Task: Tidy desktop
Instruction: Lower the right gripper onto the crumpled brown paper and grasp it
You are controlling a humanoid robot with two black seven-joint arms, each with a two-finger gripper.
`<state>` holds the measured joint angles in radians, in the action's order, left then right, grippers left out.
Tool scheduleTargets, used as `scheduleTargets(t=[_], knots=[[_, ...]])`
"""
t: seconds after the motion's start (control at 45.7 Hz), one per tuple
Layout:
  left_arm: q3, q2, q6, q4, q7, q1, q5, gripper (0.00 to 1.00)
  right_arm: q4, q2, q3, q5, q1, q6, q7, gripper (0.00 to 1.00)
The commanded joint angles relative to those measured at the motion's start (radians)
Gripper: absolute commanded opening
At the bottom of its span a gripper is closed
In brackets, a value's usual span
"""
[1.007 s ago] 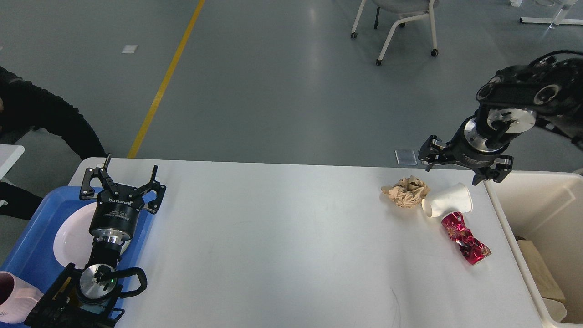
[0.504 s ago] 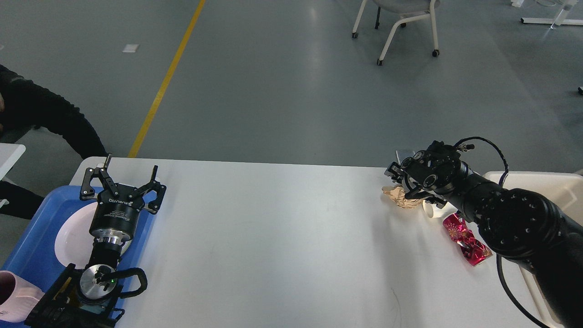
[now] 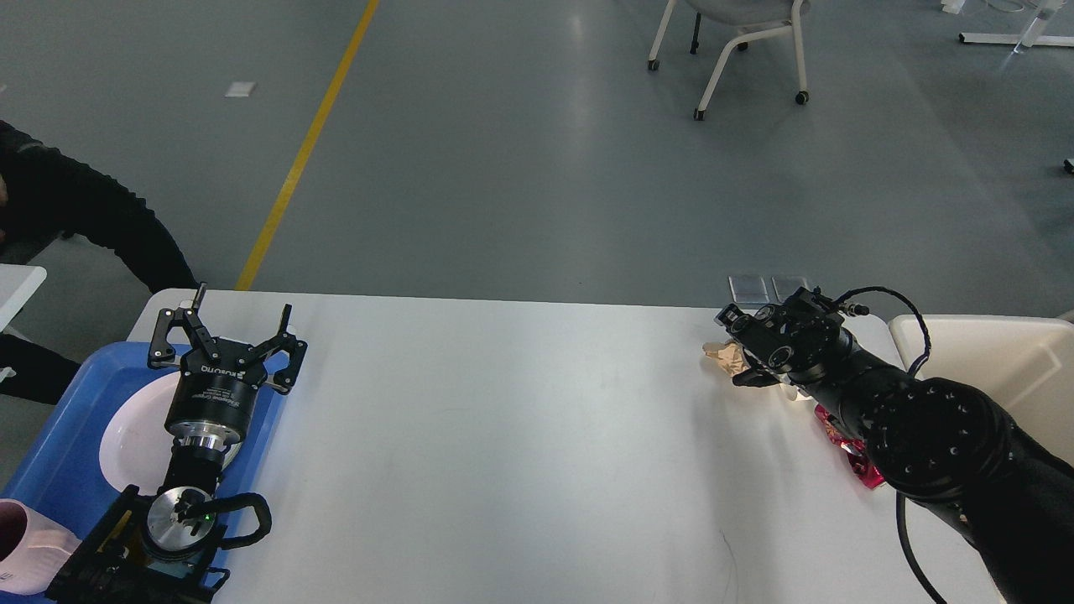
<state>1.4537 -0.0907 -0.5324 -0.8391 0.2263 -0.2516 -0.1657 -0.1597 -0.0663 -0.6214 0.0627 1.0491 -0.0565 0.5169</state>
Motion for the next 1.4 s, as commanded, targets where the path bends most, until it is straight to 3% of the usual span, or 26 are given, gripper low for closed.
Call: scheduleTargets(t=[0.0,0.307,0.613,0.788,0.942,1.204,1.314,1.38], knots=[[-0.001,0.0,0.0,0.0,-0.001,0.0,0.0,0.96,0.0,-0.009,0.022,0.0,-0.015,0.026,0.0,0.98],[0.001,0.0,0.0,0.0,0.001,0.0,0.0,0.96,0.017,-0.018,0.107,0.0,-0.038,0.089,0.0,0.92],[0.001,0.0,0.0,0.0,-0.001,0.0,0.0,0.96,0.034,-0.033,0.13,0.002,-0.054,0.098,-0.001,0.41],[0.001,-0.001,0.0,0.0,0.001,0.0,0.0,0.96,0.032,-0.033,0.175,0.002,-0.054,0.147,-0.009,0.26],[0.001,-0.001,0.0,0.0,-0.001,0.0,0.0,0.96,0.022,-0.035,0.192,0.002,-0.054,0.147,-0.009,0.0],[-0.001,-0.001,0.0,0.0,0.001,0.0,0.0,0.96,-0.015,-0.021,0.196,0.011,-0.04,0.13,-0.003,0.0],[0.001,0.0,0.0,0.0,-0.001,0.0,0.0,0.96,-0.086,-0.007,0.196,0.014,-0.005,0.13,0.003,0.0],[0.001,0.0,0.0,0.0,-0.001,0.0,0.0,0.96,-0.192,0.076,0.193,0.02,0.047,0.132,0.011,0.0]])
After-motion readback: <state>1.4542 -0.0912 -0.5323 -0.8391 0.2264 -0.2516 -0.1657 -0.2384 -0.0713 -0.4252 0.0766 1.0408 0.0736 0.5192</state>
